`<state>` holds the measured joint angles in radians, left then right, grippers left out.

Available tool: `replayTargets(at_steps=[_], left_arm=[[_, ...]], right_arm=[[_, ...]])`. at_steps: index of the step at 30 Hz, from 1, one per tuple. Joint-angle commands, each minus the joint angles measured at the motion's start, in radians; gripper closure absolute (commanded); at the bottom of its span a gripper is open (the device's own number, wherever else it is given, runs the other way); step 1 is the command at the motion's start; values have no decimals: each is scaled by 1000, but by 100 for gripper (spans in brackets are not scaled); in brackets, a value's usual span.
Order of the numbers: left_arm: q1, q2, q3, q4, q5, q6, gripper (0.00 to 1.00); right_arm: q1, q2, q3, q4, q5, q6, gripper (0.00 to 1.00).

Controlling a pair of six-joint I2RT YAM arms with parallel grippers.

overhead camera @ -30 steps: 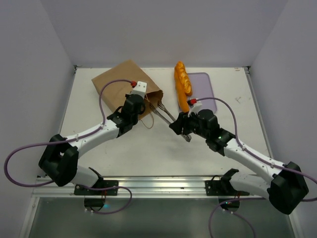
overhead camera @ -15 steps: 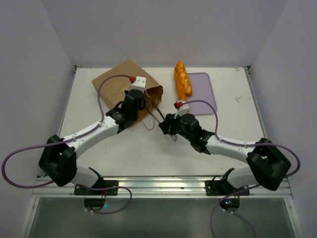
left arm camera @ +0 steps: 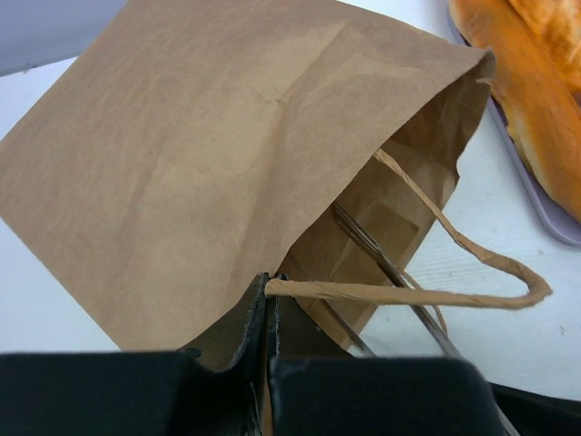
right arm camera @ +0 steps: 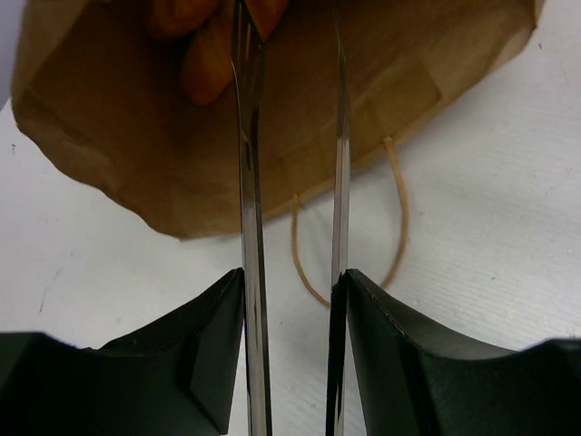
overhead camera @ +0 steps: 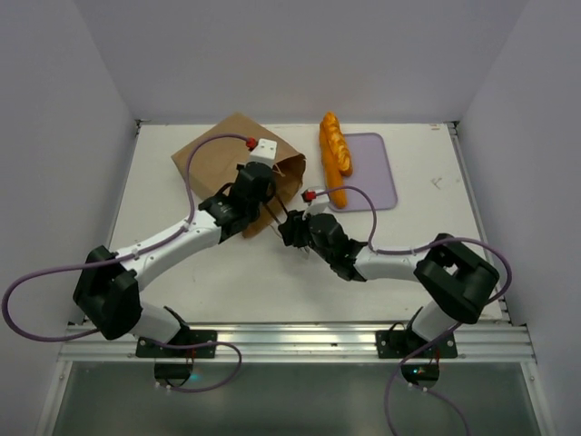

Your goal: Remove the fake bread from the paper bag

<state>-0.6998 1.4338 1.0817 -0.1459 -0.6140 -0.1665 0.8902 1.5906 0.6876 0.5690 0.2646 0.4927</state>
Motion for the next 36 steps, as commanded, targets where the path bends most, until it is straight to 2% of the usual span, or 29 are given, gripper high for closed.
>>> replayTargets(at_steps=[1, 12, 25, 36], left_arm=[[-46, 30, 70, -18, -18, -33, 100], [-70, 19, 101, -47, -46, -45, 100], [-70, -12, 133, -104, -38, -45, 100], [-72, -65, 118, -126, -26, -54, 100]], right_arm=[[6, 12, 44, 138, 85, -22, 50], [15, 88, 85, 183, 90, -46, 51], [73, 238, 87, 376, 163, -68, 53], [76, 301, 205, 266, 196, -97, 55]])
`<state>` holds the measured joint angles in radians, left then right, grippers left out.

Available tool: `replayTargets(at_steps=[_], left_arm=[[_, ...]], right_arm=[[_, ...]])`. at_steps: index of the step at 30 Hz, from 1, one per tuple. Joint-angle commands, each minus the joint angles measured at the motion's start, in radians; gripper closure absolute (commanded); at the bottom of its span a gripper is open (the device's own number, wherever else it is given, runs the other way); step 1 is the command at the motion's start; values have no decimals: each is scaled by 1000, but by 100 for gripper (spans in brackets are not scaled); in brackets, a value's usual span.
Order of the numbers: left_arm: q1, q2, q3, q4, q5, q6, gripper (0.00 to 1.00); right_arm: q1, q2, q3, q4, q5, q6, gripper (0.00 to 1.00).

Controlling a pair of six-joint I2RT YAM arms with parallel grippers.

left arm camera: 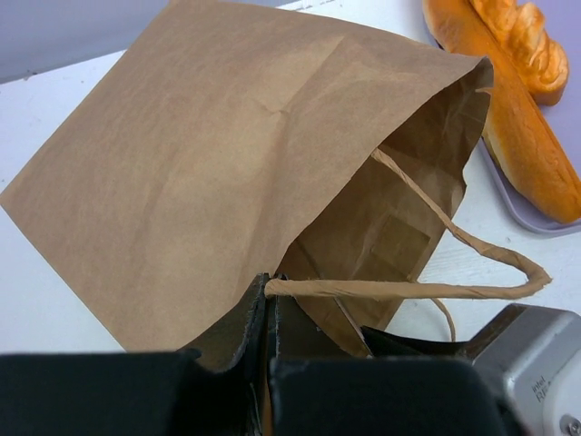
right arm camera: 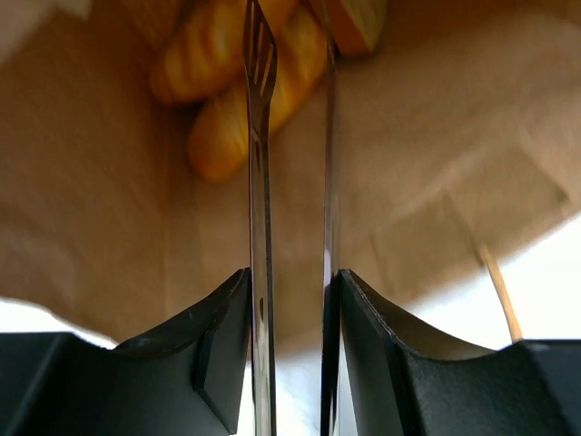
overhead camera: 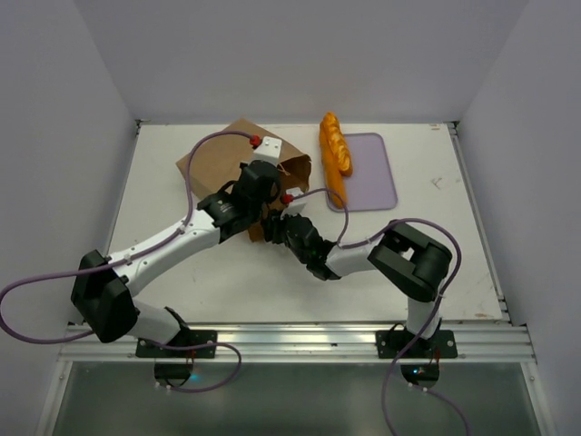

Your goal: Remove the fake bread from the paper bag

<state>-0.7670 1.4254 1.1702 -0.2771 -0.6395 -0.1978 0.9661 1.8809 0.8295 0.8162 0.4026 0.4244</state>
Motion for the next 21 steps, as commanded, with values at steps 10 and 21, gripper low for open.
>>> replayTargets(at_steps=[10, 21], left_arm=[[-6, -94, -6, -2, -3, -35, 100], [-6, -56, -29, 21, -6, -38, 100]], right_arm=[[0, 47, 151, -101, 104, -59, 55], [0, 26, 112, -118, 130, -49, 55]])
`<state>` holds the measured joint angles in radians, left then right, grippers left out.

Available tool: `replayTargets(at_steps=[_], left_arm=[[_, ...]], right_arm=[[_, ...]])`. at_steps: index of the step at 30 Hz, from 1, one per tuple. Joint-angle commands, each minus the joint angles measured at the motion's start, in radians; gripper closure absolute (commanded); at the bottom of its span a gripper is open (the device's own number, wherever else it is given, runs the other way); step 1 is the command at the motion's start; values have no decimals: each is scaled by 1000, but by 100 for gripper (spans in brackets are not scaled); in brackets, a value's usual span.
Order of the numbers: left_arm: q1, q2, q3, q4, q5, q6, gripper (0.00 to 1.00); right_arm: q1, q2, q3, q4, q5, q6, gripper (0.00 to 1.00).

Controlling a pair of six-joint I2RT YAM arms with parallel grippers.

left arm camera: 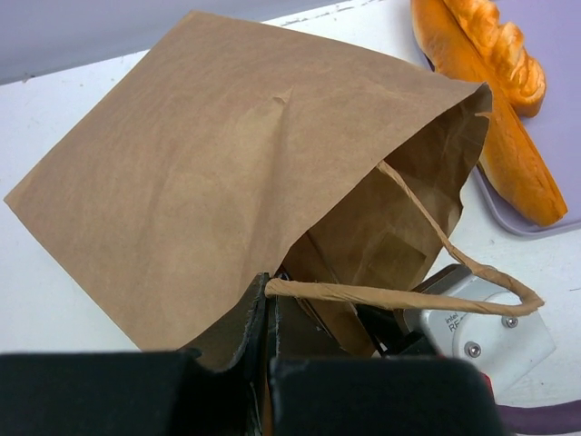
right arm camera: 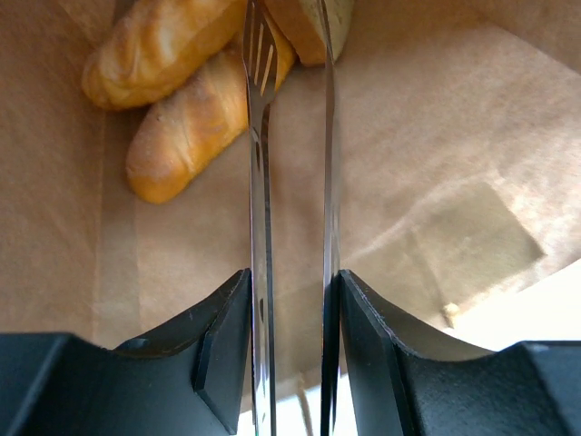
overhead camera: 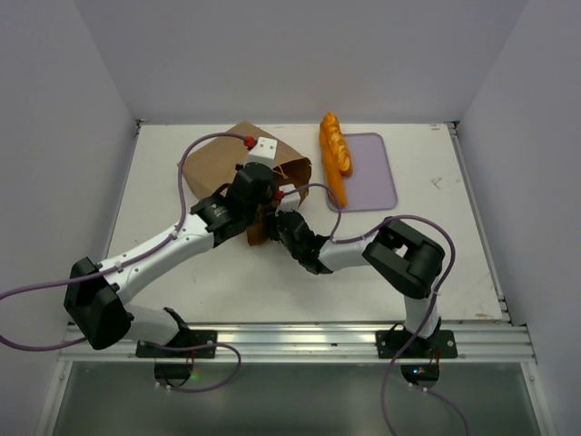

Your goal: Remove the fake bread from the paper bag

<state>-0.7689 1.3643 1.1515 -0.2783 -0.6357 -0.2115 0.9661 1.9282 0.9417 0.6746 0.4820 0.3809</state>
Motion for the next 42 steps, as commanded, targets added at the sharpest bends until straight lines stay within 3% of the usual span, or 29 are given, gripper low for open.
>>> replayTargets(at_steps=[1, 22, 42], left_arm=[[-4, 4, -10, 24, -7, -26, 100], [-17, -27, -21, 19, 30, -35, 100], [-26, -70, -62, 4, 28, -46, 100]], right_arm=[[0, -17, 5, 19, 49, -8, 55], [-1, 74, 117, -6, 63, -54, 52], [-27, 127, 192, -37, 83, -57, 56]])
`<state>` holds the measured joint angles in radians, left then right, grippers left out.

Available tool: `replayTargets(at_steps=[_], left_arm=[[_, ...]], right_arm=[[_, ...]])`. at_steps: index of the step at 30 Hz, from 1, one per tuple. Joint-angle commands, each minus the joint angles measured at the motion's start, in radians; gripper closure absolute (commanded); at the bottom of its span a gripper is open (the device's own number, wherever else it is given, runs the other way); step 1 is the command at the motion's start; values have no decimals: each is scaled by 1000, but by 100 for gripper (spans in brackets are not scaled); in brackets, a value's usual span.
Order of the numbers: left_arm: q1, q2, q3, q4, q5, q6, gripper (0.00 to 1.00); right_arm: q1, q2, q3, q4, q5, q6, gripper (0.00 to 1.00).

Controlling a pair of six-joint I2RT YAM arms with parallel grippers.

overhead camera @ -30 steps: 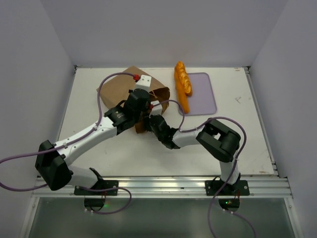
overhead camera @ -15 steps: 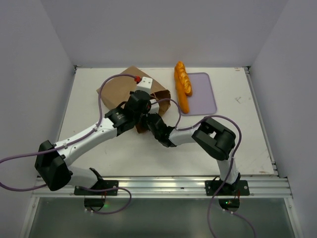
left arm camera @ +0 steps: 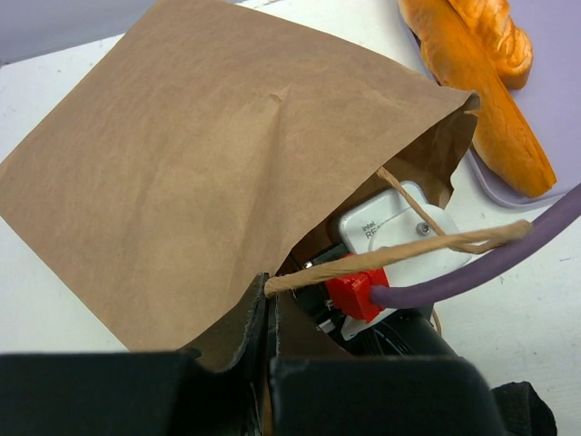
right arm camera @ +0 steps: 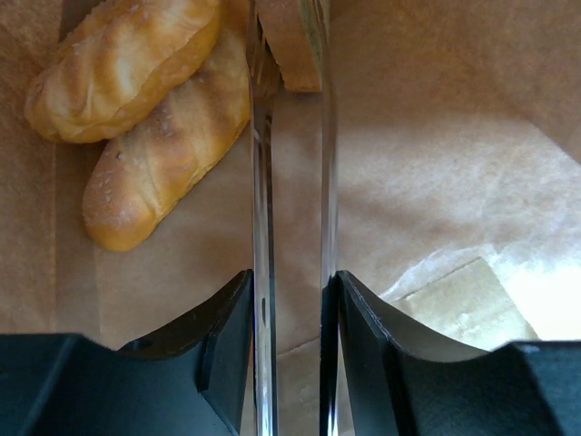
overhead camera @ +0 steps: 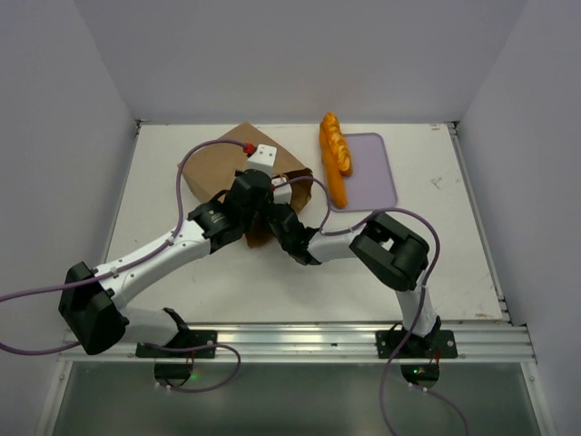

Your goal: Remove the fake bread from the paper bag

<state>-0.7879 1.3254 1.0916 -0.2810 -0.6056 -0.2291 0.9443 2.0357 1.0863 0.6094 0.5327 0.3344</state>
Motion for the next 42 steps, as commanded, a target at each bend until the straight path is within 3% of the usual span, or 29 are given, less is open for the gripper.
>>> replayTargets(at_steps=[1, 3, 6, 9, 21, 29, 42], left_arm=[[-7, -31, -1, 6, -3, -27, 100], [-7, -32, 1, 6, -6, -26, 100], [-7, -31, 2, 8, -10, -26, 100], [-7, -26, 2, 12, -10, -26, 100], [7, 66, -22, 138, -57, 4, 100], [82, 146, -7, 181, 67, -21, 100], [98, 133, -52, 305, 13, 22, 100]], right_arm=[[-6, 23, 50, 29, 29, -11, 57], [-7, 26, 55, 29, 24, -8, 58], [-7, 31, 69, 12, 16, -8, 71], [-7, 24, 63, 6, 12, -9, 77], [-6, -141, -83, 12, -16, 20, 82], [-6, -241, -157, -17, -72, 63, 82], [-2, -420, -296, -112, -161, 124, 83]])
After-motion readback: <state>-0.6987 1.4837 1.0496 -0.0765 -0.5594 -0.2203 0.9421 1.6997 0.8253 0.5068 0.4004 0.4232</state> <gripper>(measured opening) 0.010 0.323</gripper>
